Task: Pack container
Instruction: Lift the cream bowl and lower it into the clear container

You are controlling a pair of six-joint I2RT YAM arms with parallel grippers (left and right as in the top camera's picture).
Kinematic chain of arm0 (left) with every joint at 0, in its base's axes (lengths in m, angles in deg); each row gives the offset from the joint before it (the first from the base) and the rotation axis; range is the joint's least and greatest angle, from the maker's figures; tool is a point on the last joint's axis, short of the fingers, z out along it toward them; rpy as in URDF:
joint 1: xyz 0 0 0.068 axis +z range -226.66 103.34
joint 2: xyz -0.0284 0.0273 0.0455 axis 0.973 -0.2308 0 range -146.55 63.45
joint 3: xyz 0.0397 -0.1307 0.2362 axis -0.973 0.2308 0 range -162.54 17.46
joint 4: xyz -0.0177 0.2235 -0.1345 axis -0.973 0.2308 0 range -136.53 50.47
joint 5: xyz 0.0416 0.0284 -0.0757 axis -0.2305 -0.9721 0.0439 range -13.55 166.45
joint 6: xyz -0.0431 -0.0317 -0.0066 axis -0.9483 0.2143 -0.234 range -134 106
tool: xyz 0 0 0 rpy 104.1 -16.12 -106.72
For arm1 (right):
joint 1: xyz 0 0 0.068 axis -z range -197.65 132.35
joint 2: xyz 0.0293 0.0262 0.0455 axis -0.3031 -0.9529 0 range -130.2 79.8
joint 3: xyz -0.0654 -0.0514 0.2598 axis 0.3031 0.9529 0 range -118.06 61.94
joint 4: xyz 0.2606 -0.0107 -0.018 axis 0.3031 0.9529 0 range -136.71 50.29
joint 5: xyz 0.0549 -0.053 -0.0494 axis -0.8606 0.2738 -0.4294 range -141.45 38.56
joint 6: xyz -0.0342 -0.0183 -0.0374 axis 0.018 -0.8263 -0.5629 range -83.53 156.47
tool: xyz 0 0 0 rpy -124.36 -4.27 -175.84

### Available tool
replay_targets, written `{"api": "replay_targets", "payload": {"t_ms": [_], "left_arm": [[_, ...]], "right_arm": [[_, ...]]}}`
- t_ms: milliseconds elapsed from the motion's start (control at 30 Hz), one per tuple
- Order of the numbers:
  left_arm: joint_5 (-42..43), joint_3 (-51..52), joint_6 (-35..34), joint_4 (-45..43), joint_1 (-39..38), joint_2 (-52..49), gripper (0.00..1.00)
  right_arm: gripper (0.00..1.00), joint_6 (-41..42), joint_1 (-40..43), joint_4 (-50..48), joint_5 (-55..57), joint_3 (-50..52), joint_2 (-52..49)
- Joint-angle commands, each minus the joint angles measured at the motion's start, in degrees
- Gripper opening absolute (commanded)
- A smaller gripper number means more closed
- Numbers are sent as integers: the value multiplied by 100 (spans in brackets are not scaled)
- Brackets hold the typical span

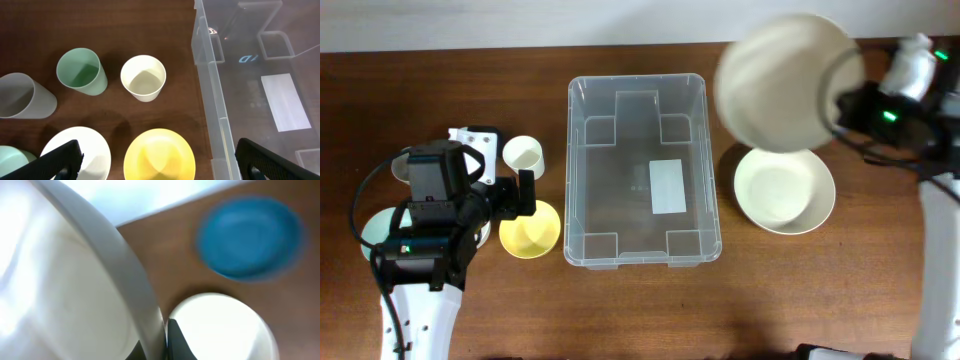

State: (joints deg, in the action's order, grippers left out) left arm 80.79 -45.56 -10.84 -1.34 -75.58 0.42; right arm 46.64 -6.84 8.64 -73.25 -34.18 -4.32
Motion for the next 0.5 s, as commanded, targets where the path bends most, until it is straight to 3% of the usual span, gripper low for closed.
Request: {"api": "replay_targets", "payload": {"t_ms": [0, 200, 467], "left_arm": [[83, -120, -59, -15, 20, -2, 100], [83, -120, -59, -13, 20, -2, 100], [83, -120, -59, -15, 20, -2, 100]], "right_arm": [[4, -273, -975, 81, 442, -726, -297], [4, -321, -2092, 358, 748, -1589, -1342], [4, -334, -2627, 378, 752, -2634, -3344]]}}
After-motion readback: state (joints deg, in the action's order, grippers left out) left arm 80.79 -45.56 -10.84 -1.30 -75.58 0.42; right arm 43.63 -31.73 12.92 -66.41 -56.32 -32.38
